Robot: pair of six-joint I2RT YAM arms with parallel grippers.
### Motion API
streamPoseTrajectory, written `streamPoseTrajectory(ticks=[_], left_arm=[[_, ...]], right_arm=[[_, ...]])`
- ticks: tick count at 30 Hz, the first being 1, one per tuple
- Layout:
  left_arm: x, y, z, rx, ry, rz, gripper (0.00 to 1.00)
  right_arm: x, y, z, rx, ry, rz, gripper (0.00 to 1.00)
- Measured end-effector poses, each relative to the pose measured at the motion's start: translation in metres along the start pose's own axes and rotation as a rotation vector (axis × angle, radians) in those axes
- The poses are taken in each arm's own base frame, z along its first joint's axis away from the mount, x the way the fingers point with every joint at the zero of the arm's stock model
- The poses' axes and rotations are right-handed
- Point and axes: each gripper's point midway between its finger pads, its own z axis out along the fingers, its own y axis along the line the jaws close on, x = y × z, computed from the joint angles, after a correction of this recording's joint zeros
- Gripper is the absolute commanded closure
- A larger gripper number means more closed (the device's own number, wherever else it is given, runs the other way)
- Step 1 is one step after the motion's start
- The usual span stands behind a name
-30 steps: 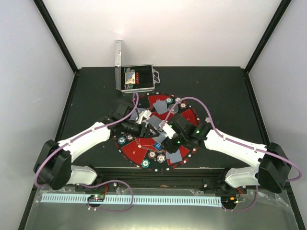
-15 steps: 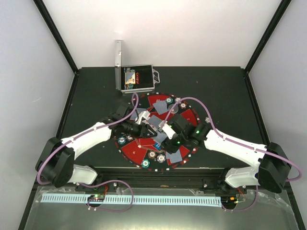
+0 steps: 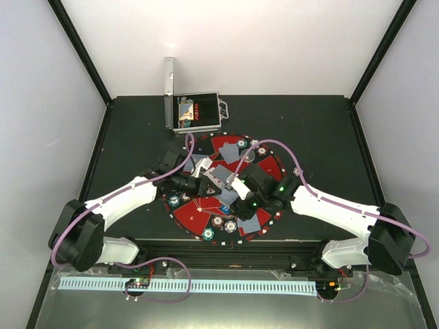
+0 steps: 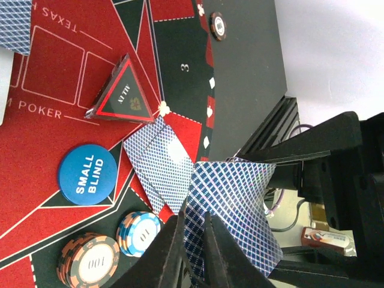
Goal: Distribute texas hold em gaming equipment
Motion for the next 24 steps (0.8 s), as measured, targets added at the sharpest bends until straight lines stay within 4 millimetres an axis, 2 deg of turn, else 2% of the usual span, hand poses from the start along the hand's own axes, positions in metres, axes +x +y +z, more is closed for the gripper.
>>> streamPoseTrajectory(ticks=[2,10,15,24], left_arm=[[0.000,-0.002,0.000,0.010,0.001,-0.004,0.98],[-0.003,-0.006,-0.006,0.030,-0.016,-0.001,0.98],[-0.008,-0.003,-0.020,0.006,-0.064,0.003,0.98],[-0.022,0.022,-0.046,-0.079,-0.147,-0.022,0.98]], right_arm=[[0.000,0.000,0.000,0.000,0.001,0.000,0.38],[0.000,-0.002,0.000,0.009,0.000,0.008,0.38],[-0.003,-0.003,-0.001,0.017,-0.019,0.031,0.38],[-0.004,-0.012,-0.004,0.073,-0.042,0.075,0.38]])
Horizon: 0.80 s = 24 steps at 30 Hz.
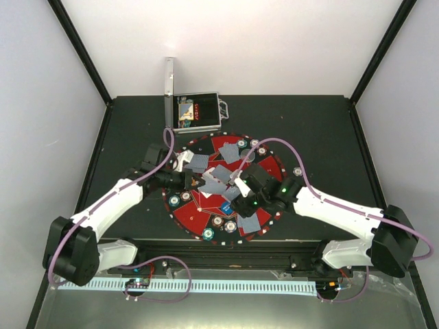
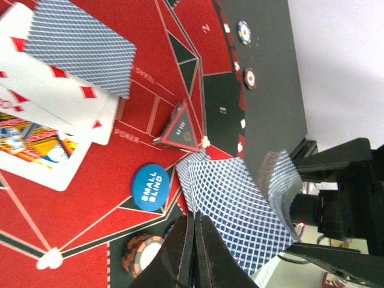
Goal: Distribute texas hold em gaming equipment
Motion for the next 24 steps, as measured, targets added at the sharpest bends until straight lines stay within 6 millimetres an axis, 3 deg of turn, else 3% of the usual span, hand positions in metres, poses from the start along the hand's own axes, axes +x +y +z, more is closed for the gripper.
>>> streamPoseTrajectory(ticks=[9,13,18,21,24], left_arm=[[-0.018,0.028,-0.026,-0.106,-0.103,0.002,0.98],[-0.025,0.040,-0.023,-0.142,-0.114,0.029,0.98],[-0.046,0.049,0.006,-0.133,-0.037,0.042,0.98],[-0.068,0.044,0.032,-0.099,-0.006,0.068,0.98],[-0.077,0.036,0.060,-0.057,0.027,0.093,0.99]], right_arm=[[-0.006,-0.012,-0.005,0.045,-0.035,0.054,0.38],[-0.008,-0.031,-0.008,0.081,-0.052,0.114,0.38],[-0.009,-0.065,-0.013,0.136,-0.066,0.202,0.38],[-0.009,-0.080,-0.016,0.164,-0.075,0.241,0.38],[-0.010,-0.088,-0.019,0.178,-0.085,0.262,0.38]])
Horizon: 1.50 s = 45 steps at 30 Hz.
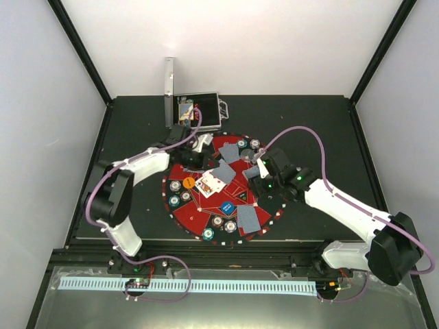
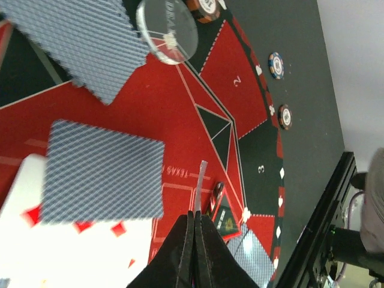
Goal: Distribute texas hold em gaming equipment
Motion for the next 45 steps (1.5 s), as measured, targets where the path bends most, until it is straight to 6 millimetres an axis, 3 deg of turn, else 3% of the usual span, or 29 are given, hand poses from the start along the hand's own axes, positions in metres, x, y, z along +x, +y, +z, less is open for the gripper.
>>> streamPoseTrajectory(ticks=[6,13,39,45], left_arm=[[0.000,-0.006,0.052,0.037,0.079,0.013,0.98],[0.007,0.003,0.077,0.033,0.110,-0.012,0.99],[0.005,0.037,0.090,-0.102,0.100,0.008,0.98],[0.006,0.043,0.092,-0.127,0.111,0.016,0.92]], right_arm=[[0.000,-0.004,-0.001,-0.001,-0.007,0.014,0.38],[0.002,-0.005,0.001,-0.005,0.002,0.021,0.38],[0.003,-0.005,0.001,-0.009,0.007,0.023,0.38],[0.004,-0.004,0.001,-0.016,0.009,0.024,0.38]])
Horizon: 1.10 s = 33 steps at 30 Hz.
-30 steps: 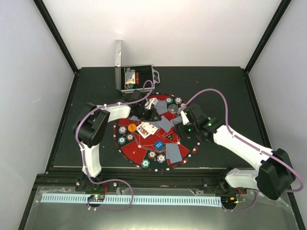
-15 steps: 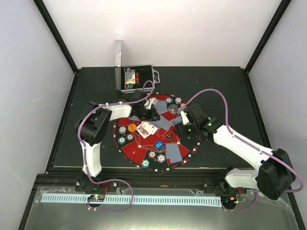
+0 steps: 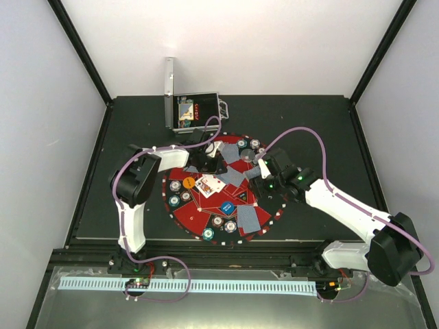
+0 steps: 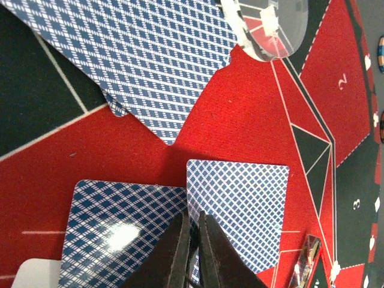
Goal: Distribute texas hold em gaming equipment
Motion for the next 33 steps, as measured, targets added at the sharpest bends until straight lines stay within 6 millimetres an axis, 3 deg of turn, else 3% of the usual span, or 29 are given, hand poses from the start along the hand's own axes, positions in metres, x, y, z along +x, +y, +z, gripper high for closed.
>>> streamPoseTrajectory(ticks=[18,23,28,33], left_arm=[[-0.007,0.006,-0.005,-0.069,-0.015,0.029,0.70],[-0.012,0.010,-0.019,-0.135,-0.041,0.044,0.56],[-0.028,-0.014,-0.059,-0.154,-0.127,0.093,0.36],[-0.050,-0.059,-0.135,-0.129,-0.316,0.180,0.19]], right_arm=[[0.001,0.001,0.000,-0.005,0.002,0.002,0.38],[0.000,0.001,-0.001,-0.005,0.000,0.002,0.38],[0.001,-0.004,-0.003,0.025,0.005,0.011,0.38],[-0.012,-0.017,-0.010,0.093,-0.008,0.042,0.38]])
